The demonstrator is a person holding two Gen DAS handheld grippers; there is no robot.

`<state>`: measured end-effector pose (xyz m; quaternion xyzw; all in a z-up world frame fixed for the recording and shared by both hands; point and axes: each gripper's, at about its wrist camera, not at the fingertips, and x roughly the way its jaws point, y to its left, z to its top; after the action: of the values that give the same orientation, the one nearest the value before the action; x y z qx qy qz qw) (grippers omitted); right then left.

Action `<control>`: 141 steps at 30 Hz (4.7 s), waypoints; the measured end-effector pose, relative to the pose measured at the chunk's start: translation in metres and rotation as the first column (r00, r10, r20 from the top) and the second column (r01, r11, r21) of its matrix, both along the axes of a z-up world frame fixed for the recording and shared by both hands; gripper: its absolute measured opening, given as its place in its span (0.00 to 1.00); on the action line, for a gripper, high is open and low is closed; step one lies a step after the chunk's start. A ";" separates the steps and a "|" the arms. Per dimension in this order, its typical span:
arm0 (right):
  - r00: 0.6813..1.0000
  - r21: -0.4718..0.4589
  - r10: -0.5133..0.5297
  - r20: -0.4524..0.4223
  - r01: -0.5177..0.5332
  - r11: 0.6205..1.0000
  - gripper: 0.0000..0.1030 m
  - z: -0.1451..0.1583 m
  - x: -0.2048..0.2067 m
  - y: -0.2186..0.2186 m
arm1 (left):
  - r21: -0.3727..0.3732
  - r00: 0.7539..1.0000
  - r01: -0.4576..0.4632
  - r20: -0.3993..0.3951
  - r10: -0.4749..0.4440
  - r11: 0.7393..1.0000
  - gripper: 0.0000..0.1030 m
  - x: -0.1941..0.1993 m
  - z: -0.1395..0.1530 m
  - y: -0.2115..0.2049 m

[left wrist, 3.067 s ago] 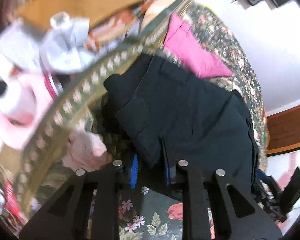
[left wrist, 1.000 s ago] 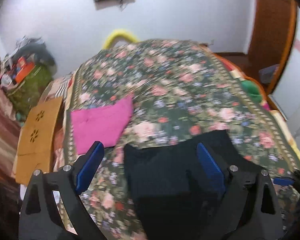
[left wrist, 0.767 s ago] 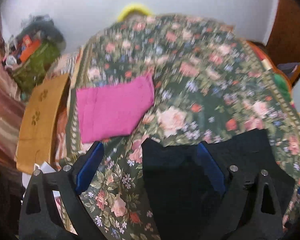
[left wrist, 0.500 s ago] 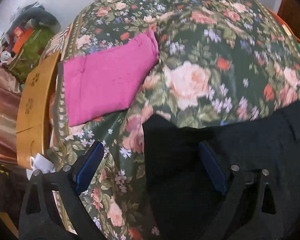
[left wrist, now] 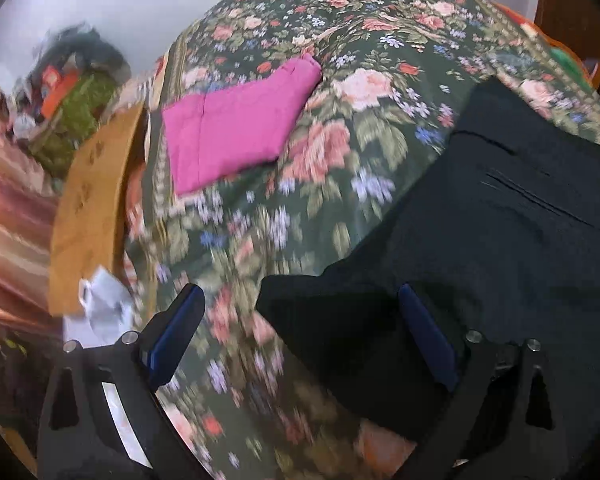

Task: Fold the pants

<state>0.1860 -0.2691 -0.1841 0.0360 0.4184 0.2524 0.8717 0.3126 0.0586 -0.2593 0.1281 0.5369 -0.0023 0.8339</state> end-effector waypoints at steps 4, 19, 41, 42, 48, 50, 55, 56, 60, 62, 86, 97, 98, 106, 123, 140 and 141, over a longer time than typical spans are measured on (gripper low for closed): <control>1.000 0.000 0.002 0.006 -0.002 1.000 0.72 0.002 -0.005 0.003 | -0.084 1.000 -0.020 -0.009 0.019 0.996 0.96 -0.031 0.006 0.004; 0.999 0.052 0.031 -0.032 -0.029 0.998 0.72 0.004 -0.024 0.020 | -0.096 0.989 -0.038 0.141 0.051 0.995 0.95 -0.080 0.050 0.006; 0.995 -0.092 0.081 -0.057 -0.086 0.992 0.72 -0.031 -0.006 0.020 | -0.185 0.984 -0.162 -0.103 0.144 0.969 0.95 -0.031 -0.012 0.036; 0.996 -0.099 0.062 -0.057 -0.067 0.993 0.72 -0.032 -0.003 0.013 | -0.209 0.984 -0.162 -0.109 0.141 0.964 0.95 -0.036 -0.011 0.035; 0.996 -0.131 -0.051 -0.079 0.041 0.991 0.60 -0.035 0.006 -0.020 | -0.272 0.990 -0.144 -0.038 0.139 0.952 0.94 -0.070 0.015 0.022; 0.996 -0.128 -0.055 -0.073 0.045 0.991 0.56 -0.029 0.004 -0.022 | -0.251 0.990 -0.126 0.030 0.137 0.960 0.93 -0.082 0.034 0.014; 0.999 -0.090 -0.049 -0.015 0.048 0.995 0.52 -0.010 0.002 -0.019 | -0.238 0.984 -0.067 0.147 0.105 0.969 0.92 -0.097 0.066 -0.001; 0.999 -0.071 -0.048 -0.004 0.048 0.996 0.52 -0.007 0.002 -0.017 | -0.232 0.984 -0.050 0.158 0.088 0.971 0.90 -0.097 0.068 -0.007; 1.000 -0.052 -0.016 0.004 0.016 0.999 0.45 -0.009 0.007 -0.001 | -0.233 0.992 -0.042 0.103 0.067 0.972 0.65 -0.085 0.049 -0.017; 1.000 -0.062 -0.003 -0.019 0.002 0.998 0.43 -0.017 0.010 0.004 | -0.233 0.995 -0.047 0.073 0.066 0.971 0.58 -0.083 0.037 -0.019; 0.992 -0.017 -0.098 -0.076 0.097 0.995 0.23 -0.014 0.014 -0.059 | -0.206 0.980 -0.124 0.127 0.152 0.971 0.51 -0.085 0.058 0.019; 1.000 -0.049 -0.012 0.012 0.013 0.999 0.40 0.002 0.075 -0.024 | -0.234 0.983 0.041 0.183 0.002 0.971 0.74 -0.011 0.077 -0.032; 1.000 -0.053 -0.001 0.010 0.001 0.999 0.40 0.001 0.081 -0.020 | -0.237 0.986 0.048 0.168 -0.008 0.970 0.74 0.000 0.072 -0.036; 0.995 -0.054 0.034 -0.090 -0.039 0.998 0.39 -0.032 0.143 0.000 | -0.239 0.996 0.050 0.082 -0.031 0.970 0.74 0.055 0.039 -0.049; 0.983 -0.106 0.117 -0.139 -0.132 0.985 0.15 -0.077 0.183 0.022 | -0.206 0.993 0.107 -0.025 -0.114 0.973 0.74 0.092 -0.013 -0.071; 0.992 -0.123 0.121 -0.034 -0.124 0.985 0.25 -0.007 0.141 0.008 | -0.229 0.987 0.080 0.153 -0.045 0.970 0.68 0.055 0.059 -0.060; 0.993 -0.114 0.119 -0.022 -0.121 0.986 0.35 -0.002 0.134 0.006 | -0.228 0.986 0.084 0.157 -0.048 0.970 0.69 0.051 0.063 -0.060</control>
<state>0.3201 -0.2631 -0.1857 -0.0376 0.4403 0.2797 0.8524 0.3636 -0.0011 -0.1959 0.0468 0.4640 -0.0835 0.8806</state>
